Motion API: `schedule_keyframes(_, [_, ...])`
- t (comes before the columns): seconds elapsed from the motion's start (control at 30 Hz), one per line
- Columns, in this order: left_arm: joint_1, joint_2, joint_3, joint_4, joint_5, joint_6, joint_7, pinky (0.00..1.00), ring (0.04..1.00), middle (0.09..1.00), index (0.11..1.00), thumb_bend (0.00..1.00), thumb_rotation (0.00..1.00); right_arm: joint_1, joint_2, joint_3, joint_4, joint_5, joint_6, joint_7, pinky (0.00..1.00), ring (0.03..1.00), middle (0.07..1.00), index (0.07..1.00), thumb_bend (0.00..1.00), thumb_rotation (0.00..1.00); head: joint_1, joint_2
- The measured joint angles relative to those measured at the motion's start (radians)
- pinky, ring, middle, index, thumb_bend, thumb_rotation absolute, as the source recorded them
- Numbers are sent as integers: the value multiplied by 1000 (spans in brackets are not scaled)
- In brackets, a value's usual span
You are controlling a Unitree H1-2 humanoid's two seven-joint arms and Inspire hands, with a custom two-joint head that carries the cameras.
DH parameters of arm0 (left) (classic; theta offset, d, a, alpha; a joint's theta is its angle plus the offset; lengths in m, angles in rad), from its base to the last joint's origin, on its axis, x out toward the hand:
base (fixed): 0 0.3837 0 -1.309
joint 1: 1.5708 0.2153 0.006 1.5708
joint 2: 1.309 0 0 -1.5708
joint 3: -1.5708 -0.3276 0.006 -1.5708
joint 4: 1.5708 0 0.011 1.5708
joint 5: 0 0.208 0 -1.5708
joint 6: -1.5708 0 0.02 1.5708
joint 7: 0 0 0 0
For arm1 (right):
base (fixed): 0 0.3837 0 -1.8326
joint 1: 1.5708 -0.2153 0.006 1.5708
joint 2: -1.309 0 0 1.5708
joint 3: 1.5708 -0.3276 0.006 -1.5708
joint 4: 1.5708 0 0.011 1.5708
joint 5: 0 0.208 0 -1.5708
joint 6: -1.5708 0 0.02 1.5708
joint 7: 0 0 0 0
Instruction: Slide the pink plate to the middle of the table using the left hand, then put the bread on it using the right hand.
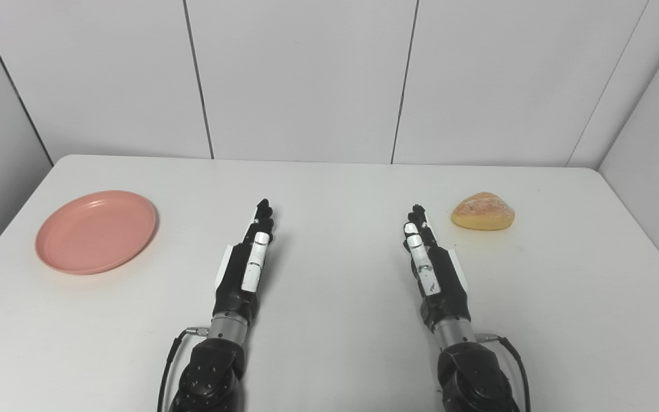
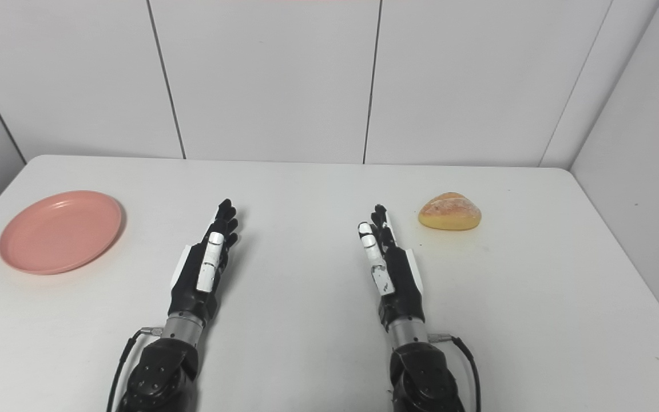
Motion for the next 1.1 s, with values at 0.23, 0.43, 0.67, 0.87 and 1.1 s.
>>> schedule_keyframes(0.23, [0,0,0,0,0,0,0,997,1000,1000,973,586,1000,0,0,0,0,1,0,0,1000,1000,1000,1000,618,858,0,0])
schedule_keyframes(0.43, [0,0,0,0,0,0,0,1000,1000,1000,972,591,1000,-1,0,0,0,1,0,0,1000,1000,1000,1000,612,863,0,2])
schedule_keyframes(0.67, [0,0,0,0,0,0,0,992,999,1000,972,594,1000,-1,0,0,0,2,0,0,1000,1000,1000,1000,617,854,0,2])
schedule_keyframes(0.87, [0,0,0,0,0,0,0,999,1000,1000,976,587,1000,-1,0,-1,0,1,0,0,1000,1000,1000,1000,622,865,0,2])
schedule_keyframes(1.1, [0,0,0,0,0,0,0,998,1000,1000,972,591,1000,-1,0,-1,0,-4,0,0,1000,1000,1000,1000,624,868,0,3])
